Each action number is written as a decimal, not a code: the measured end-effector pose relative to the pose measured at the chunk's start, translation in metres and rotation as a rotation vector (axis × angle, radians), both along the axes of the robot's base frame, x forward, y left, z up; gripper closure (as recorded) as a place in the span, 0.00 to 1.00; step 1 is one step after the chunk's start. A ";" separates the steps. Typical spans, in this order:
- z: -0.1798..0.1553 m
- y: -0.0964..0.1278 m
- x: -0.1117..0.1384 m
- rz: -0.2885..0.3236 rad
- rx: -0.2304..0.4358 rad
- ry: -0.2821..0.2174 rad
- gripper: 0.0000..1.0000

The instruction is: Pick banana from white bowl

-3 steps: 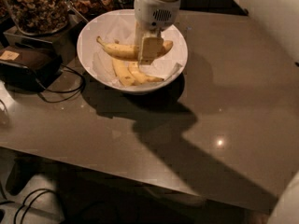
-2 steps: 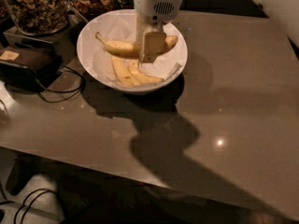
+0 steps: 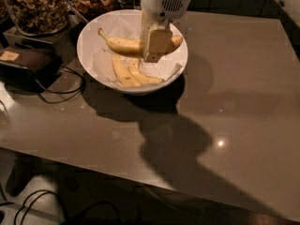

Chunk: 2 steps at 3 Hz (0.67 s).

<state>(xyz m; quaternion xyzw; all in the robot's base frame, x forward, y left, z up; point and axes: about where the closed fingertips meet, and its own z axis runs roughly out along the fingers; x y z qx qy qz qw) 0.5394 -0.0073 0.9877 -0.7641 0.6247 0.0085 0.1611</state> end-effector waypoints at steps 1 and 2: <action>0.004 -0.015 -0.017 -0.033 0.024 0.023 1.00; -0.001 -0.033 -0.038 -0.080 0.051 0.054 1.00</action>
Offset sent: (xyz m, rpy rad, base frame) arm -0.0740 -0.0662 -0.0132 0.0488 0.1435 -0.1399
